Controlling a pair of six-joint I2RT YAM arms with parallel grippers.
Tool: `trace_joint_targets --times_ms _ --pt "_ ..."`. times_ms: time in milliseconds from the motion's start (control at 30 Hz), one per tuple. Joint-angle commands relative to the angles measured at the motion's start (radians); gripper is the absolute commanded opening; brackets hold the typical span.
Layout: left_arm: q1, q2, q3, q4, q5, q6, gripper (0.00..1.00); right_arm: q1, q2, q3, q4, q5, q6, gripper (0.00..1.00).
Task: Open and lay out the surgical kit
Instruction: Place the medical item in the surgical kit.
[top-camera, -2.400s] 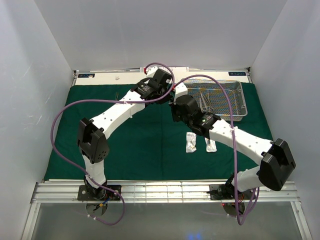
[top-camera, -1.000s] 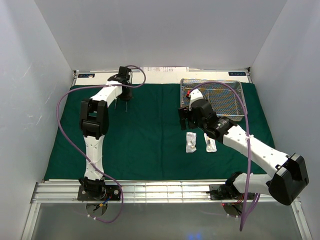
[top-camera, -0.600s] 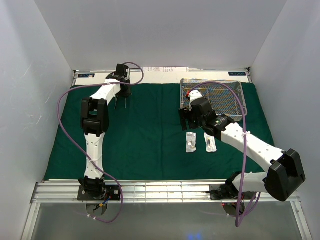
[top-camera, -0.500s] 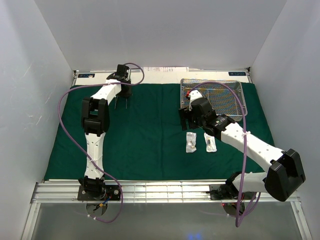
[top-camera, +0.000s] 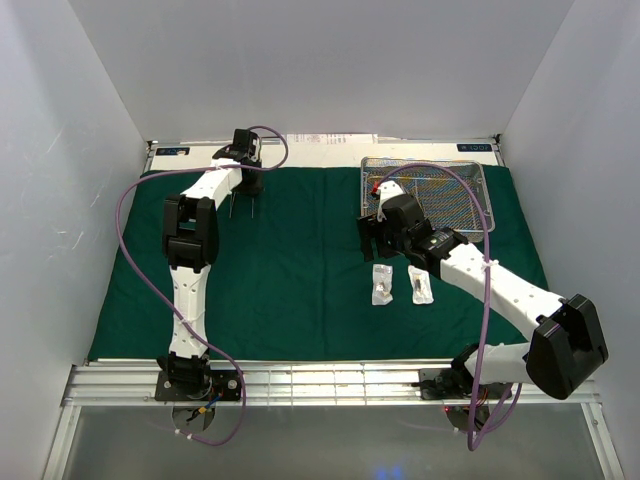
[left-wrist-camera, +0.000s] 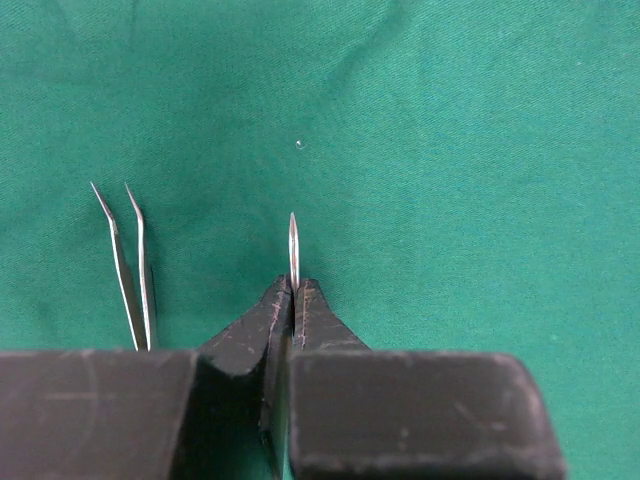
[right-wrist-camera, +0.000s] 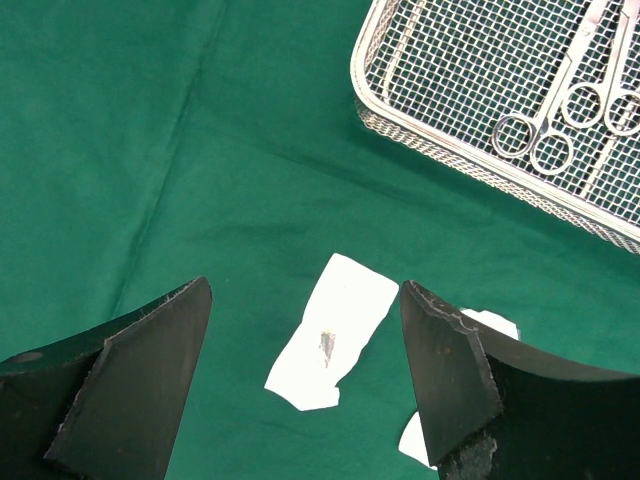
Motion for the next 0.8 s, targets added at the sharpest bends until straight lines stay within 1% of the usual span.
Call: trace_joint_targets --times_ms 0,433,467,733,767 --pt "0.000 -0.009 0.030 0.002 -0.001 0.005 0.14 -0.008 -0.004 0.034 0.013 -0.015 0.000 0.81" --pt "0.000 0.003 0.045 0.004 -0.012 0.012 0.22 -0.013 -0.007 0.027 0.013 -0.024 0.008 0.81" --pt "0.000 0.005 0.045 0.002 -0.012 0.012 0.27 -0.013 -0.007 0.028 0.013 -0.026 0.010 0.81" --pt "0.000 0.014 0.057 0.002 -0.019 0.019 0.28 -0.019 -0.004 0.028 0.013 -0.037 0.013 0.81" --pt "0.000 0.012 0.057 0.002 -0.021 0.019 0.32 -0.019 -0.005 0.028 0.013 -0.038 0.013 0.81"
